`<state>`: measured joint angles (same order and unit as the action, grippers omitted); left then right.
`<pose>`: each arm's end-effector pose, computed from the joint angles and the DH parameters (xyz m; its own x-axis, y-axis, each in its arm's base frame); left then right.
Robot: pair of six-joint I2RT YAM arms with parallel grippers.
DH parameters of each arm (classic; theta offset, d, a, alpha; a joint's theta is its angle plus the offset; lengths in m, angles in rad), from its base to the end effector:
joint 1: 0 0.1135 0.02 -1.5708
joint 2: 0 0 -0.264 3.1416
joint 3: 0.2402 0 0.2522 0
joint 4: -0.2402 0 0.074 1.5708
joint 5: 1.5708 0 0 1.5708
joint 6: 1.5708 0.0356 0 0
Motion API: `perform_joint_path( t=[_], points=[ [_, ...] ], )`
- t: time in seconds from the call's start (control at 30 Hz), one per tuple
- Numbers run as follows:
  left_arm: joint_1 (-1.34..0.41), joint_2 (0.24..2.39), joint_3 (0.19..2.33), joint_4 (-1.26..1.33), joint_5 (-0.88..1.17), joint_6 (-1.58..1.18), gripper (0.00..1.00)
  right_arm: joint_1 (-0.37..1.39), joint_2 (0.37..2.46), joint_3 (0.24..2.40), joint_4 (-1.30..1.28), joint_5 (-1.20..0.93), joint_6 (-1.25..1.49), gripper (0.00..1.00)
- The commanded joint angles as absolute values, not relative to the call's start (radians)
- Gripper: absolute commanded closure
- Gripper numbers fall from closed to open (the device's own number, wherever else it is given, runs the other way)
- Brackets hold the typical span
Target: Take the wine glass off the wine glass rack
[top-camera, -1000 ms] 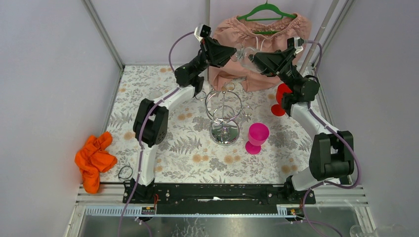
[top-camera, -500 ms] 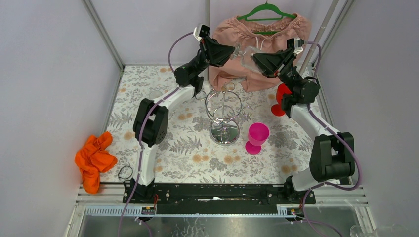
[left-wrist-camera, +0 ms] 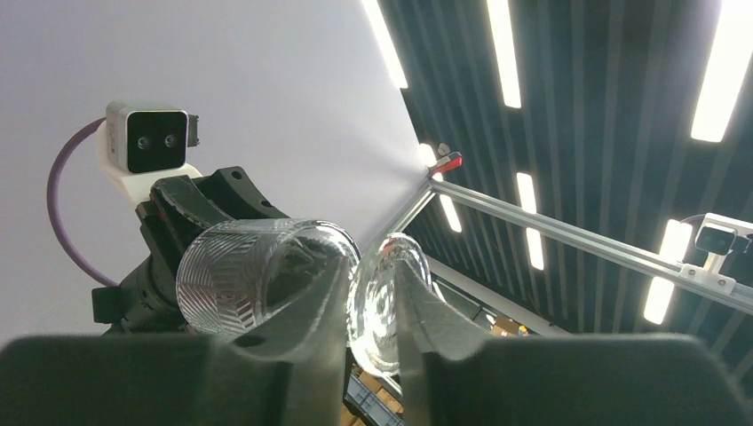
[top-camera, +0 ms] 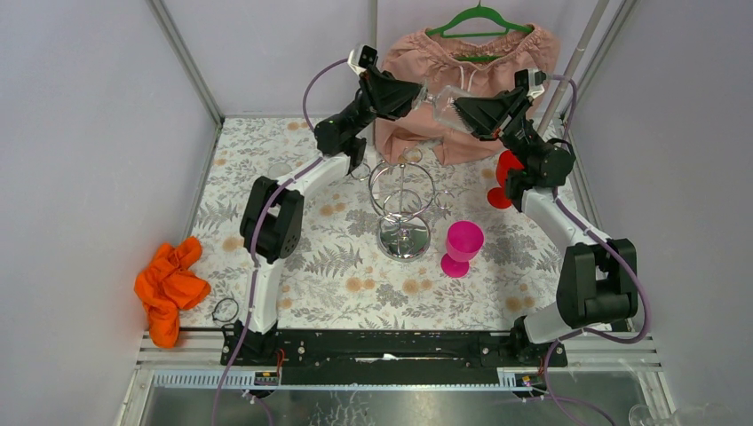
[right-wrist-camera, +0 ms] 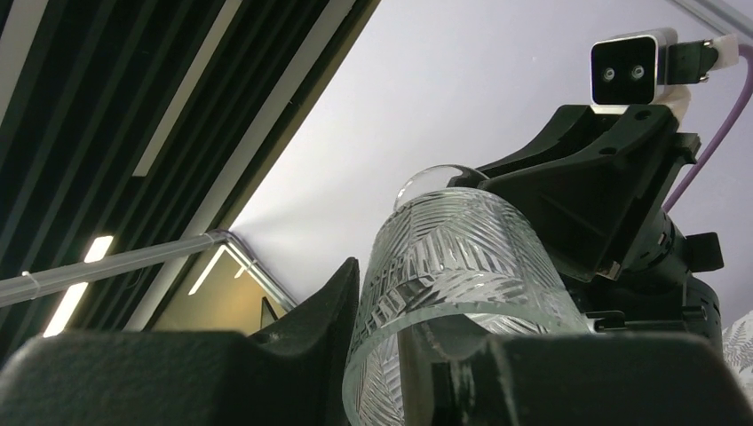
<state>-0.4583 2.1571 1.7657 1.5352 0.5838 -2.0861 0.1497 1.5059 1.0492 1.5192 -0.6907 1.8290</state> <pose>0.4024 -0.2204 0.3898 -0.9016 -0.3648 -0.2325 0.4275 -0.6694 -0.6076 0.2918 0.0670 0.4114 -0.6281 0.6589 -0.4138 -0.7275 -0.3088 0.6127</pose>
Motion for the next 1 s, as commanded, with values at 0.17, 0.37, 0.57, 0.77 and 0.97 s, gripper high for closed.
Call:
perform_joint_path(
  t=[0.17,0.37,0.57,0.77,0.97],
  points=[
    [-0.454,2.170,1.748,1.614,0.599,-2.102,0.46,0.163,1.442,1.080,1.715,-0.713,1.831,1.00],
    [-0.447,2.163,1.727,1.614,0.604,-2.090,0.36,0.163,1.416,1.081,1.716,-0.709,1.829,1.00],
    [-0.424,2.144,1.668,1.611,0.614,-2.057,0.34,0.162,1.387,1.085,1.713,-0.712,1.829,1.00],
    [-0.380,2.094,1.632,1.489,0.672,-1.968,0.36,0.162,1.374,1.078,1.651,-0.747,1.809,1.00],
    [-0.362,2.015,1.650,1.256,0.736,-1.785,0.36,0.163,1.349,1.059,1.577,-0.767,1.745,1.00]
  ],
)
